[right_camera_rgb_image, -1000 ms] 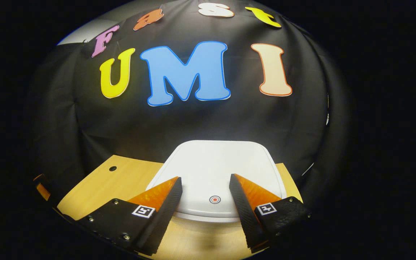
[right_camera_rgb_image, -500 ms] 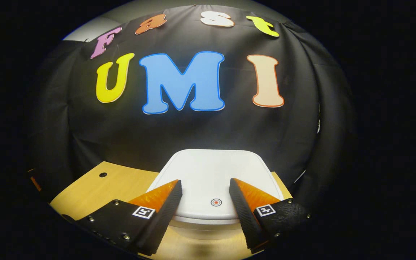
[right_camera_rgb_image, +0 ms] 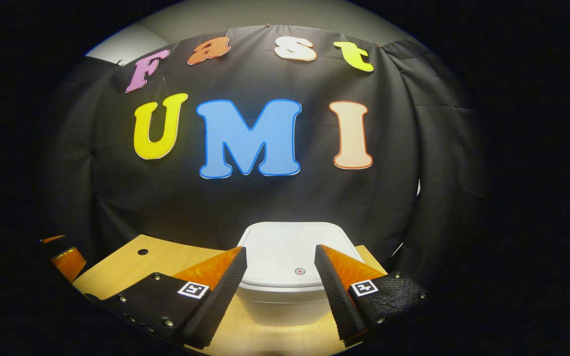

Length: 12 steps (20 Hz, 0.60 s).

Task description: Press the lid of the desktop garbage bin to open it, pick up the crumpled paper on the desktop and throw it into the bin, then pick up the pop can on the desktop and drop it into the bin, and finally close the garbage bin lid.

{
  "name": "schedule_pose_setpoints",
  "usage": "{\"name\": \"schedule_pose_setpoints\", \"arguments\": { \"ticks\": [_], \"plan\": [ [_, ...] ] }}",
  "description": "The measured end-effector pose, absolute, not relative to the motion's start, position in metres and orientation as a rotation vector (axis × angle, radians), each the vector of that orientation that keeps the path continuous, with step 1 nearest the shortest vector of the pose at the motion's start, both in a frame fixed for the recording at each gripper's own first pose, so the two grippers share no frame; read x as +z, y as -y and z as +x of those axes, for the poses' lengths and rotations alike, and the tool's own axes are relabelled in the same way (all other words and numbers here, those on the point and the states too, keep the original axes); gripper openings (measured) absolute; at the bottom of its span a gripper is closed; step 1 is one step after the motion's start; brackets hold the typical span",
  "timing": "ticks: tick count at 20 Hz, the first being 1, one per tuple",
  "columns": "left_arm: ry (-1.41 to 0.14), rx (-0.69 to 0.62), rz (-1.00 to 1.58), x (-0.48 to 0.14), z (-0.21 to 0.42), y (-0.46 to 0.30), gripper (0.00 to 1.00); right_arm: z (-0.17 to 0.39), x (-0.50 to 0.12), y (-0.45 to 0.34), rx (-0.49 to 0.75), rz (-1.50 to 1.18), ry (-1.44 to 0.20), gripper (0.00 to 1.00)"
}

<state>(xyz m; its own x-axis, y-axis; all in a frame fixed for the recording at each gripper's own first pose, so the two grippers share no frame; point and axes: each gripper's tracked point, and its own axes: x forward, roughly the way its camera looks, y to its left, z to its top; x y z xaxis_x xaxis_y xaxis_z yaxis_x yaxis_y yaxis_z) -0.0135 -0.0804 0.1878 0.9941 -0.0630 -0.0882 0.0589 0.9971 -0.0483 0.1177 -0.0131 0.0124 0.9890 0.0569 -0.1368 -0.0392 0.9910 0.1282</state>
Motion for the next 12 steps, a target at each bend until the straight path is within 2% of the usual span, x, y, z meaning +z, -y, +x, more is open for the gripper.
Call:
{"name": "schedule_pose_setpoints", "arguments": {
  "ticks": [12],
  "plan": [
    [-0.038,0.063,-0.036,0.208,-0.024,0.089,0.95,0.046,0.034,0.012,0.099,0.077,-0.029,0.89]
  ]
}}
